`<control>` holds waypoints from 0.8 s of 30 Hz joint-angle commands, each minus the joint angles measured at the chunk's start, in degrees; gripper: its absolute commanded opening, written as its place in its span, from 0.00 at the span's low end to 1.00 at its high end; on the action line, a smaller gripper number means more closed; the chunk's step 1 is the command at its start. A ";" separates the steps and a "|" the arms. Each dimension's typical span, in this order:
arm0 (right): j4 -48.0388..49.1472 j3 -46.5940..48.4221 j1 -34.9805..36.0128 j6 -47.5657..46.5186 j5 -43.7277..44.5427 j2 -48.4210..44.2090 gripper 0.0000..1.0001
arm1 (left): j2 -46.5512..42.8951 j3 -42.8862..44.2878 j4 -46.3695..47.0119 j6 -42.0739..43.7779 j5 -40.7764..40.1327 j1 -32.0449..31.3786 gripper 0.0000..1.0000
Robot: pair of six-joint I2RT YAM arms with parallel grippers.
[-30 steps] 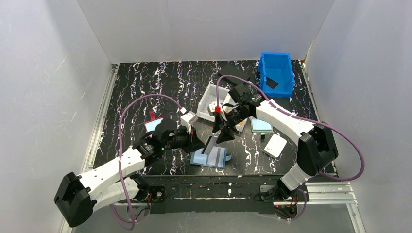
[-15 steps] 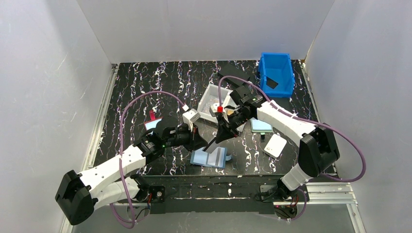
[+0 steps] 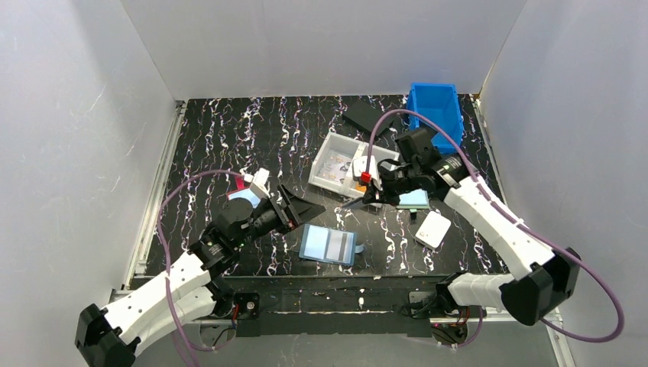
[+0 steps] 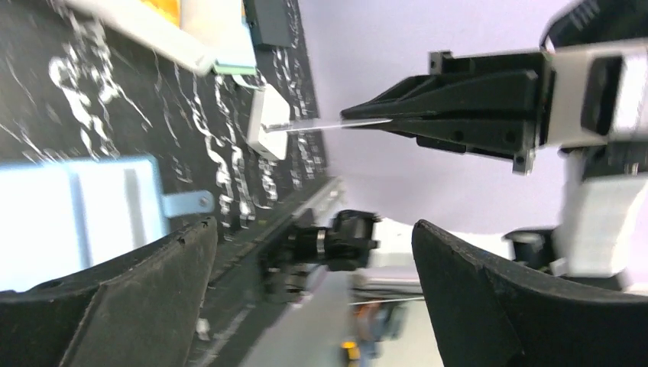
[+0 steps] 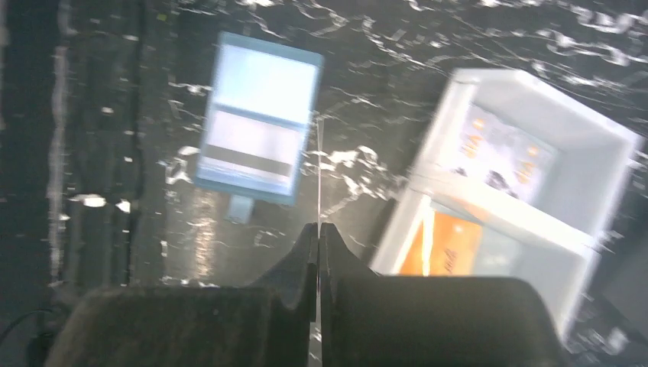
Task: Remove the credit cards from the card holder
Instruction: Place the credit card in the storage box.
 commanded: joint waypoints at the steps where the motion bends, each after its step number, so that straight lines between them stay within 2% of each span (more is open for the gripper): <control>1: 5.13 1.33 -0.18 1.88 13.48 -4.17 0.01 | 3.32 -4.44 13.03 -29.04 0.49 0.18 0.98; 3: 5.36 2.84 -0.15 3.19 15.80 -3.17 0.01 | 5.94 -1.28 13.48 -30.76 1.82 -0.88 0.98; 5: 4.18 4.64 -0.14 3.86 15.91 -1.70 0.01 | 8.44 1.95 13.48 -32.35 -0.21 -3.22 0.98; 10: 3.64 5.91 -0.18 4.91 10.67 -2.13 0.01 | 15.58 7.10 13.32 -42.30 -6.46 -7.40 0.96; 19: 1.60 3.94 -1.59 2.23 5.82 -4.73 0.01 | 25.26 13.00 12.27 -50.41 -8.39 -8.48 0.82; 24: 1.54 2.60 -2.24 1.57 2.47 -5.46 0.01 | 27.94 14.87 11.72 -51.45 -9.40 -8.55 0.70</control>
